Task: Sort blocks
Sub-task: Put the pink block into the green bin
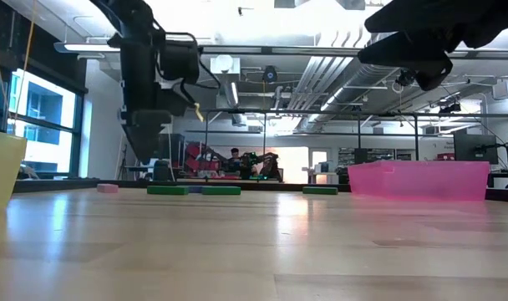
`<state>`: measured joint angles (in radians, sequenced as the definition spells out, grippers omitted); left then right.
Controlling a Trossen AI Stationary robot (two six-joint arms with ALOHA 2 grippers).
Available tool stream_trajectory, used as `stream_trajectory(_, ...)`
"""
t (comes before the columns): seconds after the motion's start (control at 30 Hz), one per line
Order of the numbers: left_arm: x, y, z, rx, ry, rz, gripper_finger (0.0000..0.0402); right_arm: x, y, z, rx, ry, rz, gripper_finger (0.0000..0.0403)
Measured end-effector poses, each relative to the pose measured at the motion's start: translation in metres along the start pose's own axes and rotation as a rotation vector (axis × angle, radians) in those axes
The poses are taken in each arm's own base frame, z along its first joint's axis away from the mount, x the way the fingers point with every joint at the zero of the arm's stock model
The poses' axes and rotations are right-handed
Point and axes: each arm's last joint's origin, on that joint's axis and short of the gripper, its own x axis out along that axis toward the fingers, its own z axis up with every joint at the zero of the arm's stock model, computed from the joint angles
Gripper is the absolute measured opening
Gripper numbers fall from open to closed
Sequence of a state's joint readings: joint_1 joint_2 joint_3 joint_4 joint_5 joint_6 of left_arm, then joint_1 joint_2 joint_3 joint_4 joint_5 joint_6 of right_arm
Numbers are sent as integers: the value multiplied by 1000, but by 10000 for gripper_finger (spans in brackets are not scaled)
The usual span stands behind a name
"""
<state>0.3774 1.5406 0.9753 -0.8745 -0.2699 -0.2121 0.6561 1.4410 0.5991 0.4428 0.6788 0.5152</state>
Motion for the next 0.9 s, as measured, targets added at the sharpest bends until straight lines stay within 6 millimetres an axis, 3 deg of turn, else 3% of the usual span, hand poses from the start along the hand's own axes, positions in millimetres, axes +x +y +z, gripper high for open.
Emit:
stream_trajectory(0.17,11,26,0,-61,42,0,196,0,-1,0,-2,3,-3,167)
stream_trajectory(0.47,34,69,-15,-371,141,45,241,0,0,0,0,4,-1,167)
stream_trajectory(0.9,63,105,-35,-716,140,-3,246,0,0,-1,5,7,4,167)
